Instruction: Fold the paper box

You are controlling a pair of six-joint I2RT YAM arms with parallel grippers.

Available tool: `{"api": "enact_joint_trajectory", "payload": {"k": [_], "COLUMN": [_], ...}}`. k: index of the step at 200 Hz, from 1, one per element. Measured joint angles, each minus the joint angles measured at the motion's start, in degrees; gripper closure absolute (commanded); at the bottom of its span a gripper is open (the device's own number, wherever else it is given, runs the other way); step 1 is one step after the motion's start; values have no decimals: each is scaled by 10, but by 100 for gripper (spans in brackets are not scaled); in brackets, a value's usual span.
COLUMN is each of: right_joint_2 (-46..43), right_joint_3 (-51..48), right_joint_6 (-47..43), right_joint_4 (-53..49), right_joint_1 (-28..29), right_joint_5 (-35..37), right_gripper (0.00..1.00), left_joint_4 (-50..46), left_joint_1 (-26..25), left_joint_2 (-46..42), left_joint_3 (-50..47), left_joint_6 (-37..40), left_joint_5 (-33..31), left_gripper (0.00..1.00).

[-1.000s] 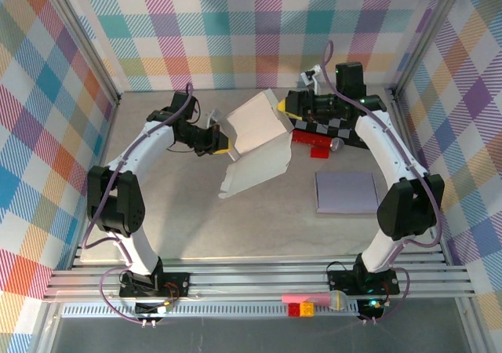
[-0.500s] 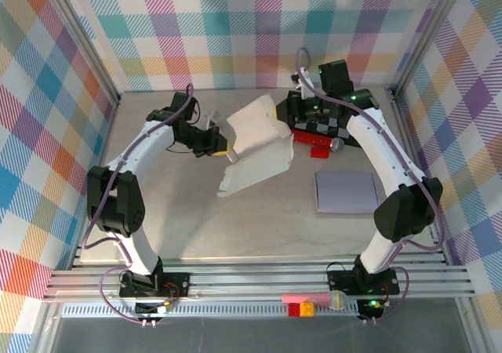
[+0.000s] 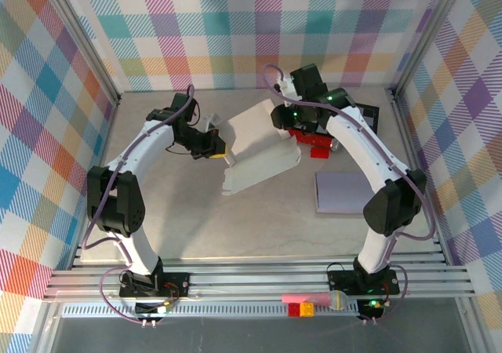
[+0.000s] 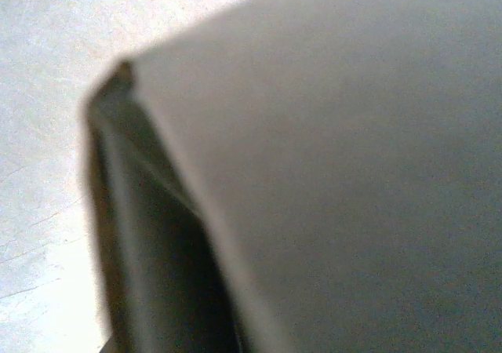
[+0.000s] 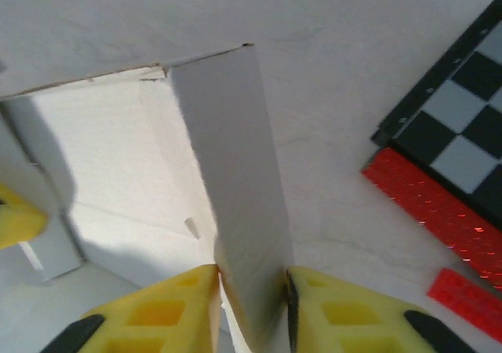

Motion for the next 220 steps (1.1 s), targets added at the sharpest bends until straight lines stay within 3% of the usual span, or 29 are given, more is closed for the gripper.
{"api": "enact_joint_trajectory", "payload": {"k": [29,75,104,220], "right_joint_2": [25,62,68,102], "right_joint_3": [27,71,82,133], "right_joint_6": [2,15,17,23], "right_joint_4": [-21,-64,-78,-119], "right_joint_1": [28,74,75,72], "right_joint_5": [103,251,264,242], "right_gripper": [100,100,88,73], "left_joint_4": [-5,-10,-10,-19], "left_joint_1": [-3,-14,-17,-20], "left_joint_2": [0,0,0,0], "left_joint_3": [4,8,9,14], "left_joint_6": [0,0,0,5], "left_joint_5": [-7,-21,-23,-31], "left_gripper": [100,100,100,100]}}
